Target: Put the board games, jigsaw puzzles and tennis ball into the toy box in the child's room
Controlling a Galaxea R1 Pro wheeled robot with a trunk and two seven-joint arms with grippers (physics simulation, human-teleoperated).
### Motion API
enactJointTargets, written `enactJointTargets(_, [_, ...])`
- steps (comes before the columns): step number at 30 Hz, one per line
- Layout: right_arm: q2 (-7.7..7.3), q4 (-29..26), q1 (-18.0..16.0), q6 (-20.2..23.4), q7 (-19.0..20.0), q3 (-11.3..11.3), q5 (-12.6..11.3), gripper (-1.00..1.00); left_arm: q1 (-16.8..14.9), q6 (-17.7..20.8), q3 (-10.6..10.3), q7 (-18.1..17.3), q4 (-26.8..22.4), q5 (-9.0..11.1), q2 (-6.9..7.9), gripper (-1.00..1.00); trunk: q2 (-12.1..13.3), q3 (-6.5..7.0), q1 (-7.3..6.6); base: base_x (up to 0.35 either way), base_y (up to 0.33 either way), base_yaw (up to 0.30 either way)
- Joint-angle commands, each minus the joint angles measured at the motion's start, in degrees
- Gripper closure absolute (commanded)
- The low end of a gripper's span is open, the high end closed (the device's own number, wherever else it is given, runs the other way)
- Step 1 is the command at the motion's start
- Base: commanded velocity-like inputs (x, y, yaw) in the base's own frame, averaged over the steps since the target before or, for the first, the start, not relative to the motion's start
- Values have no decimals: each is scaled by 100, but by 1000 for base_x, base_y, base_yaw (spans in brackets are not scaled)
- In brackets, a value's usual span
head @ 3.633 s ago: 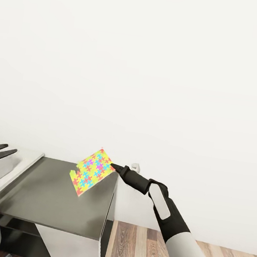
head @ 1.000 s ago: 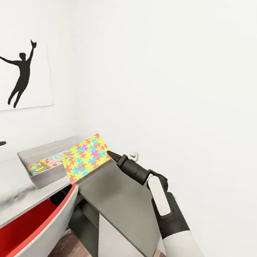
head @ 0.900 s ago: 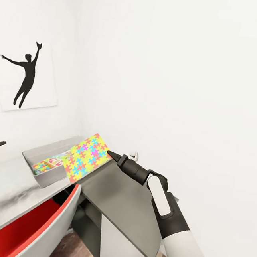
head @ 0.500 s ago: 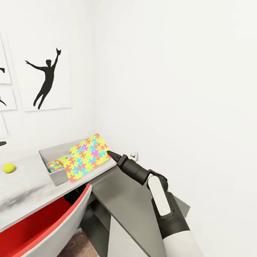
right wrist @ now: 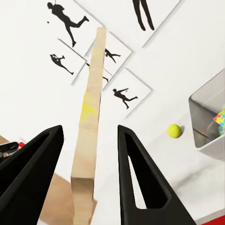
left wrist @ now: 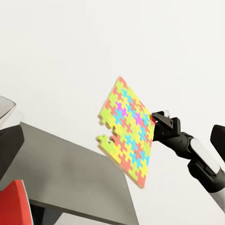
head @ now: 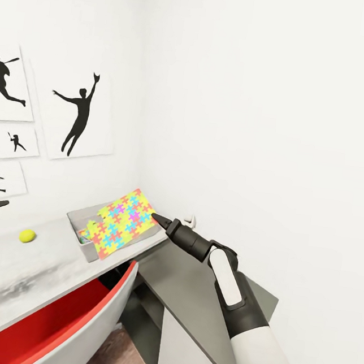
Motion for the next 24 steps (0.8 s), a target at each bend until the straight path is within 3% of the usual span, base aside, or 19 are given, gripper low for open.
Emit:
enactJointTargets(1, [2,0,-20,21,-14,-3,-12,100,-5,61,0,-26,2,-8,2,-100,-7,-9,1,0,0,3])
enactJointTargets(11, [2,10,-429,-63,-529,35,21,100,-5,61,11,-26,13,-3,6,-100,-7,-9,1,0,0,0])
enactJointTargets(16, [2,27,-609,-528,-1727,71,-24,100,-5,61,7,-26,13,-7,2,-100,-7,-9,1,0,0,0])
enactJointTargets(19, [2,392,-1382,-539,-2300,62,-136,100,-5,61,8,-26,13,3,2,-100,-7,-9,1,0,0,0])
enactJointTargets(21, [2,1121,-2172,-403,-2442,57,-427,100,-5,61,9,-26,13,6,2,-100,-7,-9,1,0,0,0])
enactJointTargets(22, [2,1324,-2371,-381,-2459,57,-527,100,-5,61,9,-26,13,6,0,-100,-7,-9,1,0,0,0])
enactJointTargets(23, [2,1928,-2908,-340,-2491,55,-838,100,-5,61,9,-26,13,7,-4,-100,-7,-9,1,0,0,0])
enactJointTargets(24, [2,2119,-3070,-331,-2497,55,-935,100,-5,61,9,-26,13,7,-4,-100,-7,-9,1,0,0,0])
